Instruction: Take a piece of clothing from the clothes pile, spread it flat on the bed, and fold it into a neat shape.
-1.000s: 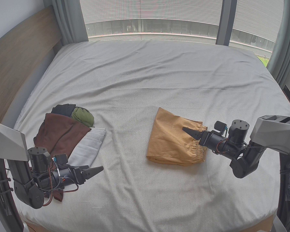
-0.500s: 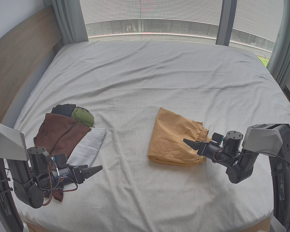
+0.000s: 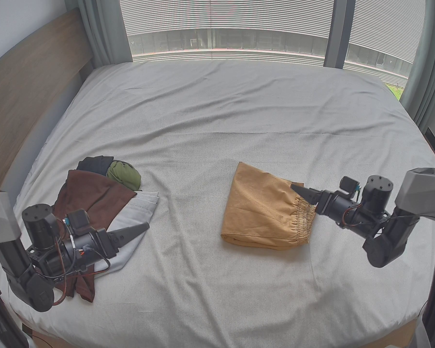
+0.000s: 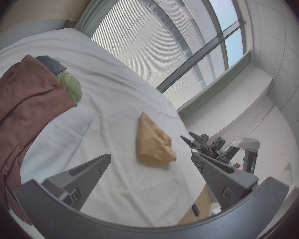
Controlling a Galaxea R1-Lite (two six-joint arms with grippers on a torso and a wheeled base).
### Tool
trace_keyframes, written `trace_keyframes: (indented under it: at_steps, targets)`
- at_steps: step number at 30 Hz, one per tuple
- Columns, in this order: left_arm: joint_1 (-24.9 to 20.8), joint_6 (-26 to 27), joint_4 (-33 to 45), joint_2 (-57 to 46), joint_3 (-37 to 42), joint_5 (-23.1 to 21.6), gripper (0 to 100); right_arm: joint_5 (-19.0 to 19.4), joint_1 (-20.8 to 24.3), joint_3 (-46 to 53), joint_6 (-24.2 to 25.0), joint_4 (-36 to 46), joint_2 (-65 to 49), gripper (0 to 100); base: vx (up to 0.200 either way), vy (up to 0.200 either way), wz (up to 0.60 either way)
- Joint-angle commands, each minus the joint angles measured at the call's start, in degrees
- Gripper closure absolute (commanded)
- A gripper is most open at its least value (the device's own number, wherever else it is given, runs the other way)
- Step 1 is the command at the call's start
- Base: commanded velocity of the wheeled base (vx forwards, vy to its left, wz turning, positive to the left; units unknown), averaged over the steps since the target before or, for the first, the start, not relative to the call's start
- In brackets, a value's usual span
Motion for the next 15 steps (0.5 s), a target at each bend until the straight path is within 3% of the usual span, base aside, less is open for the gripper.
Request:
trace_keyframes:
  at_steps: [1,5,9,15]
  targets:
    - [-5.99,-16.44,0.83,-33.84,1.51,-0.05,0,0.06,-0.07,14.98,-2.72,8.76,-40.71,0,0.0,0.0,0.0]
    - [-7.13,-14.15,3.64,-43.51,5.28,-0.75,0,0.06,-1.57,21.49,-8.17,18.43,-56.53,0,0.0,0.0,0.0]
    - [-7.04,-10.9,8.56,-49.75,8.98,-2.42,0,0.06,-2.0,25.62,-8.96,26.25,-69.54,0,0.0,0.0,0.0]
    - [-7.22,-10.02,22.36,-64.08,10.91,-5.85,0,-0.21,-2.62,29.22,-10.36,49.54,-96.52,0,0.0,0.0,0.0]
